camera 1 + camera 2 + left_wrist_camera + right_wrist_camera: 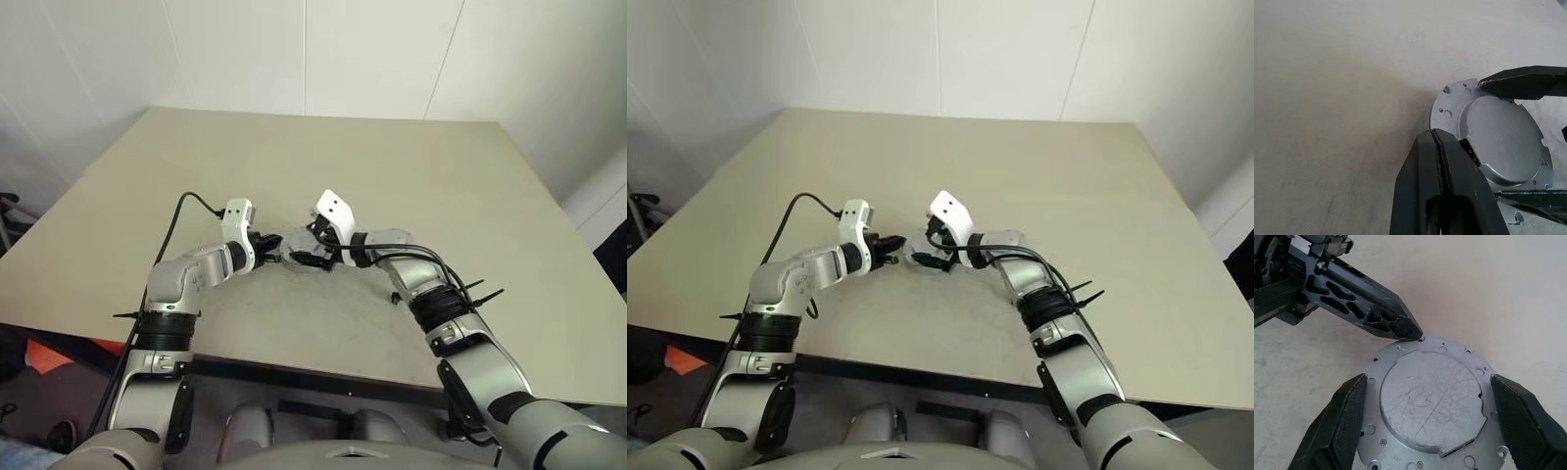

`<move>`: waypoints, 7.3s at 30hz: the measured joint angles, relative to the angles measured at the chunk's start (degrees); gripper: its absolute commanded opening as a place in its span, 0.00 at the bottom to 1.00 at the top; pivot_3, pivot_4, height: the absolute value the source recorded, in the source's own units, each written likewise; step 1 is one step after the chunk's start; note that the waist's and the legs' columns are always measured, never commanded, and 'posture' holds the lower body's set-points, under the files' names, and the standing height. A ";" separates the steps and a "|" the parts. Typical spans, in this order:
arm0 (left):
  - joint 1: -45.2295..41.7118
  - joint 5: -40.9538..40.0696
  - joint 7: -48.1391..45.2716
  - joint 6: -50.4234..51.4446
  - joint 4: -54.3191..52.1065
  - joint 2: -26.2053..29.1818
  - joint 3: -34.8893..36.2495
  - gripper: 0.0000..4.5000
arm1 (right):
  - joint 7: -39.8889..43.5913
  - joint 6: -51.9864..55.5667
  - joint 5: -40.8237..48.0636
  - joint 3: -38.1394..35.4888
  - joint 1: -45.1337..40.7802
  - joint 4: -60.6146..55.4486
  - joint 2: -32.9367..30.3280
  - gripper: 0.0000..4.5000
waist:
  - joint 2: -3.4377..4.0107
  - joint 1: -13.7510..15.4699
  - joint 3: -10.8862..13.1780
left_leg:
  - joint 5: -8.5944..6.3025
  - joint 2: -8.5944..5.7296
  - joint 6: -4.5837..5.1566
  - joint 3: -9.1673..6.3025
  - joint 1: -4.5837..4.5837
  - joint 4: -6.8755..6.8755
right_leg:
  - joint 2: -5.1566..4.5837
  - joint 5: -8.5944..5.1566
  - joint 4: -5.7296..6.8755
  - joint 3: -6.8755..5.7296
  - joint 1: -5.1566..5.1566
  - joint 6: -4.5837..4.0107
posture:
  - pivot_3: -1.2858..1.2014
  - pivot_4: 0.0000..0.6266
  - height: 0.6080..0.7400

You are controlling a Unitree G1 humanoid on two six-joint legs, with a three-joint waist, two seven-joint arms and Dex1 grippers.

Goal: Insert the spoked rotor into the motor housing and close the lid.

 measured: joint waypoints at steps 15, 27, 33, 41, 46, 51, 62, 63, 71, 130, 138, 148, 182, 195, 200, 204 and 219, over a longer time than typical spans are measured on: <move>1.59 -1.53 -2.51 1.08 -2.37 0.34 0.59 0.00 | 4.57 9.55 10.63 -6.20 0.08 -11.05 -0.24 0.99 | 0.01 0.11 0.03 | -0.05 -0.02 0.09 0.01 -0.24 -0.16 | 0.00 0.16 -0.20 -0.01 -0.27 -0.30 | 0.52 0.00 1.00; 3.23 -3.30 -4.04 2.16 -4.68 0.49 0.62 0.00 | 0.06 30.65 14.25 -11.26 -2.38 -8.54 -6.45 0.99 | 0.03 1.15 0.08 | 0.02 -0.05 -0.04 0.02 -0.38 -0.18 | -0.01 0.15 -0.26 -0.02 -0.34 -0.28 | 0.52 0.00 1.00; 3.73 -3.41 -4.19 2.09 -5.18 0.62 0.61 0.00 | 3.66 37.67 16.10 -11.48 -3.21 -5.79 -12.32 0.99 | 0.04 1.16 0.08 | 0.03 -0.04 -0.06 0.02 -0.41 -0.18 | 0.00 0.15 -0.24 -0.03 -0.39 -0.27 | 0.52 0.00 1.00; 4.11 -3.43 -4.20 2.04 -5.97 0.91 0.56 0.00 | 5.16 42.06 17.35 -10.89 -2.66 -1.99 -10.78 0.99 | 0.04 1.22 0.08 | 0.04 -0.04 -0.06 0.02 -0.50 -0.17 | 0.00 0.15 -0.23 -0.05 -0.48 -0.28 | 0.52 0.00 1.00; 4.51 -3.52 -4.22 2.10 -6.52 1.33 0.51 0.00 | 4.90 45.38 19.01 -11.95 -2.61 -2.26 -10.20 0.99 | 0.04 1.21 0.07 | 0.05 -0.02 -0.07 0.02 -0.50 -0.16 | 0.00 0.15 -0.21 -0.05 -0.48 -0.28 | 0.52 0.00 1.00; 4.73 -3.57 -4.22 2.13 -6.79 1.55 0.53 0.00 | 4.20 50.22 21.47 -13.97 -2.53 -2.39 -8.73 0.99 | 0.04 1.15 0.07 | 0.06 -0.01 -0.09 0.02 -0.47 -0.16 | 0.01 0.15 -0.16 -0.05 -0.48 -0.28 | 0.52 0.00 1.00; 4.84 -3.55 -4.17 2.14 -6.79 1.88 0.51 0.00 | -1.52 56.52 24.13 -18.83 -2.60 -2.49 -2.55 0.99 | 0.04 1.04 0.07 | 0.12 0.00 -0.21 0.02 -0.31 -0.17 | 0.02 0.14 -0.06 -0.04 -0.42 -0.29 | 0.52 0.00 1.00; 4.85 -3.54 -4.17 2.14 -6.78 1.98 0.50 0.00 | -2.14 56.98 24.20 -19.60 -2.67 -2.36 -2.05 0.99 | 0.04 0.98 0.07 | 0.13 0.00 -0.22 0.02 -0.28 -0.17 | 0.02 0.14 -0.05 -0.04 -0.40 -0.29 | 0.52 0.00 1.00; 4.90 -3.25 -3.87 2.10 -6.77 2.69 0.57 0.00 | -7.10 59.49 24.47 -25.14 -3.77 -0.64 2.09 0.99 | 0.03 0.73 0.07 | 0.28 0.02 -0.48 0.02 -0.09 -0.50 | 0.07 0.10 -0.01 -0.03 -0.41 -0.31 | 0.52 0.00 1.00; 6.07 -11.59 -0.29 -6.66 -7.54 -1.33 13.19 0.00 | -36.67 40.12 42.36 -58.30 -23.69 27.24 10.23 0.49 | 0.02 1.13 0.08 | 0.70 0.03 -0.61 0.00 -1.60 -0.85 | 0.13 0.17 0.19 -0.16 -2.13 -0.73 | 0.52 0.00 1.00; 6.47 -12.65 0.48 -6.66 -7.59 -1.47 13.06 0.00 | -37.95 42.55 45.18 -58.40 -23.67 26.68 11.47 0.49 | 0.02 1.17 0.08 | 0.70 0.06 -0.61 0.01 -1.62 -0.67 | 0.12 0.18 0.29 -0.16 -2.12 -0.74 | 0.52 0.00 1.00; 6.59 -13.54 0.64 -6.66 -7.59 -1.38 12.66 0.00 | -38.34 42.61 46.56 -58.34 -23.66 26.42 11.35 0.49 | 0.02 1.21 0.08 | 0.66 0.09 -0.68 0.01 -1.62 -0.41 | 0.12 0.18 0.53 -0.16 -2.11 -0.73 | 0.52 0.00 1.00; 5.86 -54.26 10.64 3.37 -2.23 -3.18 29.15 0.85 | -35.88 63.97 60.80 -57.28 -18.07 10.97 15.00 0.49 | -0.01 1.50 0.09 | 0.59 0.15 -0.83 -0.02 -1.66 0.10 | 0.12 0.24 0.98 -0.15 -2.10 -0.63 | 0.52 0.00 1.00; 7.29 -58.39 11.16 3.25 -2.24 -1.19 26.41 0.85 | -34.67 68.44 69.93 -57.99 -15.89 9.81 15.40 0.49 | -0.02 1.60 0.08 | 0.61 0.15 -0.90 -0.02 -1.64 0.10 | 0.13 0.32 0.97 -0.15 -2.07 -0.46 | 0.52 0.00 1.00; 7.91 -58.56 11.16 3.15 -2.24 -0.71 25.99 0.85 | -34.31 68.97 73.61 -57.95 -15.74 9.38 15.32 0.49 | -0.02 1.62 0.08 | 0.62 0.15 -0.90 -0.03 -1.64 0.10 | 0.12 0.32 0.97 -0.15 -2.07 -0.45 | 0.52 0.00 1.00; 7.96 -58.62 11.16 3.12 -2.24 -0.54 25.41 0.85 | -34.31 69.18 75.29 -57.62 -15.54 8.69 15.28 0.49 | -0.02 1.66 0.08 | 0.63 0.15 -0.92 -0.02 -1.63 0.10 | 0.12 0.32 0.97 -0.15 -2.06 -0.44 | 0.52 0.00 1.00; 7.99 -58.64 11.11 2.47 -2.23 0.20 24.52 0.85 | -34.48 67.81 76.22 -55.75 -14.99 8.69 14.32 0.49 | -0.02 1.69 0.08 | 0.63 0.14 -0.93 -0.02 -1.63 0.10 | 0.12 0.33 0.98 -0.15 -2.05 -0.43 | 0.52 0.00 1.00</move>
